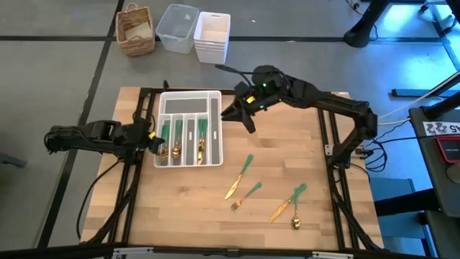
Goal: Sort silverware
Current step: Put the green knife into the white silverware tray
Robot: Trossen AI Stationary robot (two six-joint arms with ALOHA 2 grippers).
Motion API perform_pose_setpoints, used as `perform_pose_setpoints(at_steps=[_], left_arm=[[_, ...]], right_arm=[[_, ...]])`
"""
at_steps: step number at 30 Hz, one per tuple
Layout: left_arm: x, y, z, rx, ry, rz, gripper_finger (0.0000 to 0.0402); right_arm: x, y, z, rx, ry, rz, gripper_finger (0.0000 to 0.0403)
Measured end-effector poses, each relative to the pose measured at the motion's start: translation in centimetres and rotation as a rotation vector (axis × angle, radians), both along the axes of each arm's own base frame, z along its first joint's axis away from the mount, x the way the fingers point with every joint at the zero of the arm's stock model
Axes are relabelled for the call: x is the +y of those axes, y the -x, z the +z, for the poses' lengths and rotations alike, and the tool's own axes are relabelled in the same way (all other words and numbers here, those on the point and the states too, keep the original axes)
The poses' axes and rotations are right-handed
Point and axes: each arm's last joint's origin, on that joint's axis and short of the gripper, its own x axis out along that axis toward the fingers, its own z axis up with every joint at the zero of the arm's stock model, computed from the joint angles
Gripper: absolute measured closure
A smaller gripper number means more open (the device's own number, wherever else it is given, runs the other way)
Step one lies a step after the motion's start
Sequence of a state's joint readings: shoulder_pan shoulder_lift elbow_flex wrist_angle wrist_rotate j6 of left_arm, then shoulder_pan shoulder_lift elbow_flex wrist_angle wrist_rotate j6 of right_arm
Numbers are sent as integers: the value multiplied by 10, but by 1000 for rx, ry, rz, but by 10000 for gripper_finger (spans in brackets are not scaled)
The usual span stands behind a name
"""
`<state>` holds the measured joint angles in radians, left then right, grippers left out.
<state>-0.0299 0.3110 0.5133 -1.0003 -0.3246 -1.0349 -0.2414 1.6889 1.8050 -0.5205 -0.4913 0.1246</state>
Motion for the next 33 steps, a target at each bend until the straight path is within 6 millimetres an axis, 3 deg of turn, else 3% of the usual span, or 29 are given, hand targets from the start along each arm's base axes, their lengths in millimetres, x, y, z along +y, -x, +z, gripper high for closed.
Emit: perform_pose_setpoints(at_steps=[7, 19, 33], left_arm=[[1, -3, -33, -22, -7, 70, 401], [4, -2, -77, 50, 21, 262, 395], [11, -2, -81, 35, 2, 388, 371]], right_arm=[[8, 12, -15, 218, 67, -109, 311], [48, 5, -21, 260, 179, -74, 311], [97, -14, -47, 342, 214, 42, 311]])
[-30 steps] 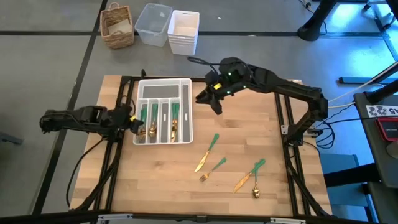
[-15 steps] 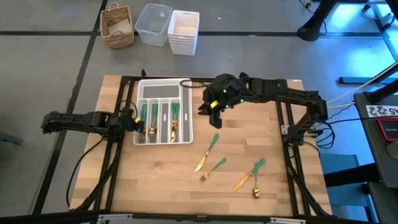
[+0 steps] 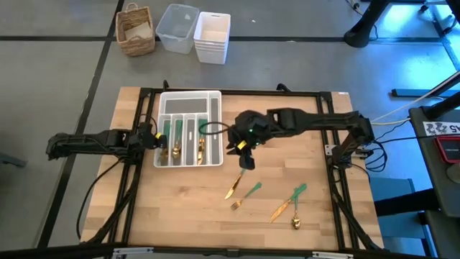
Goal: Sort silverware
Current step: Put the green knife into the white silverware tray
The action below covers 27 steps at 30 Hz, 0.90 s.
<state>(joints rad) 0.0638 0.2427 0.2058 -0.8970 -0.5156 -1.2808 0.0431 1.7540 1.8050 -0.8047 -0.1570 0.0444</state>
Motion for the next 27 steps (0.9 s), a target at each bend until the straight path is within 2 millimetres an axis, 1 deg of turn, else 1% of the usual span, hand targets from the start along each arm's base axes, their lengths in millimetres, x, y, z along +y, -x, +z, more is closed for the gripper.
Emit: perform_pose_setpoints(at_steps=[6, 9, 11, 15, 20, 24, 27], left_arm=[[1, 0, 0, 0, 9, 18, 312], [2, 1, 1, -5, 11, 23, 296], [2, 1, 6, -17, 14, 23, 294], [2, -2, 22, -73, -21, 0, 293], [4, -11, 34, -193, -97, 2, 293], [6, -15, 35, -181, -128, 33, 293], [6, -18, 29, -161, -111, 58, 293]], right_arm=[[10, -1, -6, 31, 1, 24, 311], [12, 0, -7, 42, 3, 29, 311], [11, 1, -8, 60, 11, 20, 311], [11, 2, -9, 84, 7, 6, 311], [11, 2, -9, 77, 2, 1, 311], [11, 2, -8, 74, 2, 1, 311], [11, 2, -8, 74, 2, 1, 311]])
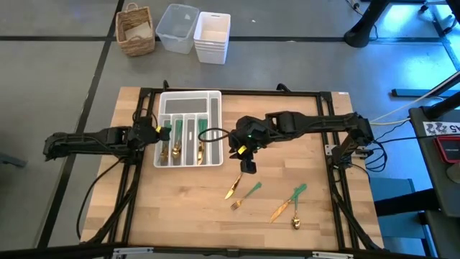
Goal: Sort silverware
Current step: Put the green knife into the white silverware tray, then put the green fork into the white silverware tray
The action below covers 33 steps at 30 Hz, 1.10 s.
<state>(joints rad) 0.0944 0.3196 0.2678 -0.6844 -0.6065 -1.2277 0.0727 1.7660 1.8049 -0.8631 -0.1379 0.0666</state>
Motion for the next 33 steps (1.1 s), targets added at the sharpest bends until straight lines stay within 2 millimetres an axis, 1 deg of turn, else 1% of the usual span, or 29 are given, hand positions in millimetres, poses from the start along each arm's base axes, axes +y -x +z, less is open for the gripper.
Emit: perform_pose_setpoints(at_steps=[5, 14, 19, 24, 26, 29, 31, 33], left_arm=[[1, -8, -14, 4, 12, 23, 293], [10, -7, -32, 107, 14, 134, 293], [16, -5, -34, 126, 10, 221, 293], [22, -2, -33, 83, 21, 326, 293], [23, -4, -31, 39, 20, 339, 293], [25, -12, -21, -93, -7, 290, 293], [26, -19, -9, -205, -53, 226, 293], [27, -26, 6, -313, -121, 136, 293]], right_arm=[[-1, 0, 0, -2, 24, -22, 311], [-1, 0, 0, -2, 32, -30, 311], [-1, 0, 0, -2, 33, -30, 311], [-1, 0, 0, -2, 33, -30, 311], [-1, 0, 0, -2, 33, -30, 311], [-1, 1, -1, 8, 33, -31, 311], [-1, 2, -2, 32, 27, -40, 311], [-1, 3, -8, 78, 32, -38, 311]])
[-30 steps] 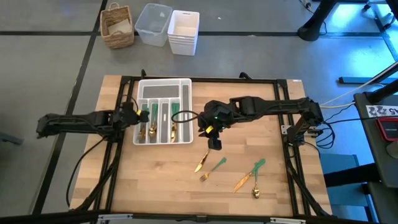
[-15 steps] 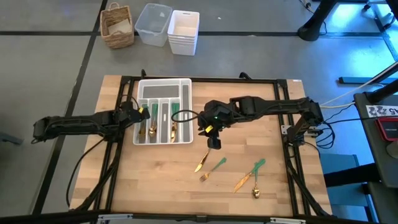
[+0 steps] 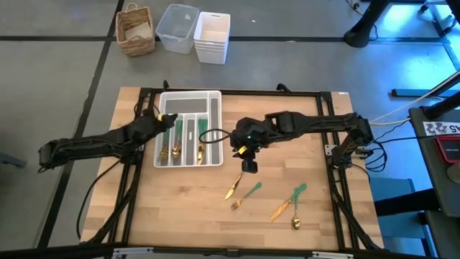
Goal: Sort silverware
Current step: Put the green fork into the white silverware tray
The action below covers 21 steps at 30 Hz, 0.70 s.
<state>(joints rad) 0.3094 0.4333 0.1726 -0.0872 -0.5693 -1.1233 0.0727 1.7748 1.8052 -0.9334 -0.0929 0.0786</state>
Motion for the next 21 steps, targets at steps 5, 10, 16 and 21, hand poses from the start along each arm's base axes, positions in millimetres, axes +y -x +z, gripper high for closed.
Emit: perform_pose_setpoints(at_steps=[5, 10, 16, 21], left_arm=[[-7, -10, 33, -190, -238, -285, 293], [-20, -15, 42, -251, -330, -541, 293], [-32, -21, 37, -212, -319, -681, 293], [-36, -25, 26, -123, -270, -723, 293]], right_arm=[[1, -7, -28, 157, 34, 36, 311], [4, -18, -59, 286, -22, 116, 311], [28, -19, -77, 387, -142, 229, 311], [66, -21, -91, 404, -93, 313, 311]])
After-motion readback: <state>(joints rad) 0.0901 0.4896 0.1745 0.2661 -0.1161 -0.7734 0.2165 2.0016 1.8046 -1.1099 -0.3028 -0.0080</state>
